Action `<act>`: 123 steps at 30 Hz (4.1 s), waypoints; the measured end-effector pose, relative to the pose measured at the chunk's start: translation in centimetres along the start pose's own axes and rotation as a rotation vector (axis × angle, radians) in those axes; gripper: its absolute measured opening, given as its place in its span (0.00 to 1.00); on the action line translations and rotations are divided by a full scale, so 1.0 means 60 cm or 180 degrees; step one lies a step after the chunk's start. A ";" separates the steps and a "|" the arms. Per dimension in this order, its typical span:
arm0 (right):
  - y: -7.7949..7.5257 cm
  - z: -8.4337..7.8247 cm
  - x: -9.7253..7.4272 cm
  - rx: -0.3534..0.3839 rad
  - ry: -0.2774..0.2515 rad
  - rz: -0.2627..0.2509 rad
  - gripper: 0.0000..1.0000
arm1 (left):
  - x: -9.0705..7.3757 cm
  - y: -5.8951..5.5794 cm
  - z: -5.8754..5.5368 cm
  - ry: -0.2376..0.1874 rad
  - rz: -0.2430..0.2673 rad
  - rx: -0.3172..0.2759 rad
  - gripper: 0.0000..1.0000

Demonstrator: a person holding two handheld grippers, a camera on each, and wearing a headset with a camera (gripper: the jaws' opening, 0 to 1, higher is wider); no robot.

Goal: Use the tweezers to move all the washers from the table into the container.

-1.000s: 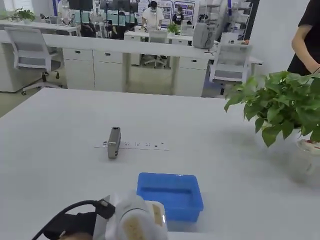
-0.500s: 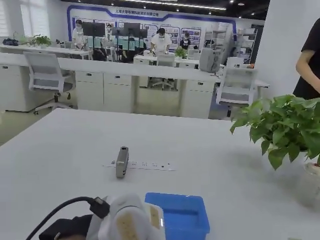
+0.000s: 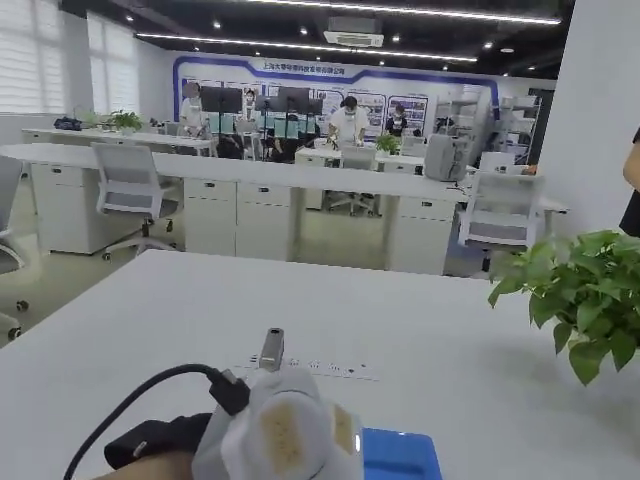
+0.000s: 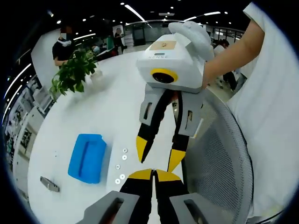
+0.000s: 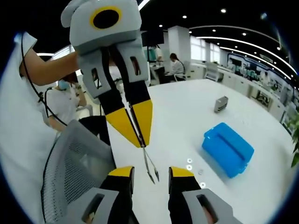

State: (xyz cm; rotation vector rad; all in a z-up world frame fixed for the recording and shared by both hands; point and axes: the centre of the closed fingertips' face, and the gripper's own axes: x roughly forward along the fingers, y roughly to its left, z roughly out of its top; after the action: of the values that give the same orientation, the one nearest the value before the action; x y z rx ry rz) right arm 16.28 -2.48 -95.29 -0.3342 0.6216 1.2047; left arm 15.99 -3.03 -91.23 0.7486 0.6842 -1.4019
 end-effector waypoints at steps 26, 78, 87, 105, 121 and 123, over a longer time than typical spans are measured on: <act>0.003 0.016 0.008 -0.0269 0.0029 0.0120 0.02 | -0.009 0.007 0.048 -0.0483 0.0228 -0.0131 0.00; -0.208 0.006 0.152 0.0700 -0.0229 -0.0640 0.03 | -0.063 0.038 -0.225 -0.1052 0.3081 -0.2440 0.99; -0.216 -0.004 0.161 0.0644 -0.0211 -0.0729 0.03 | -0.041 0.032 -0.234 -0.0814 0.2943 -0.2353 0.99; -0.207 -0.014 0.158 0.0394 -0.0146 -0.0770 0.02 | -0.041 0.030 -0.247 -0.0746 0.2951 -0.2420 0.96; -0.213 -0.018 0.150 0.0749 -0.0069 -0.0828 0.01 | -0.030 0.026 -0.252 -0.0605 0.2895 -0.2360 0.98; -0.210 -0.012 0.147 0.0811 -0.0115 -0.0780 0.01 | -0.031 0.026 -0.252 -0.0605 0.2909 -0.2354 0.98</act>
State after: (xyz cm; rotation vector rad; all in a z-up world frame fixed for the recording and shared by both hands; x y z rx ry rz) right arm 29.85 -0.42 -102.28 -0.1672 0.6737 0.8837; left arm 17.70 10.19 -98.76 0.2468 0.5385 -0.3183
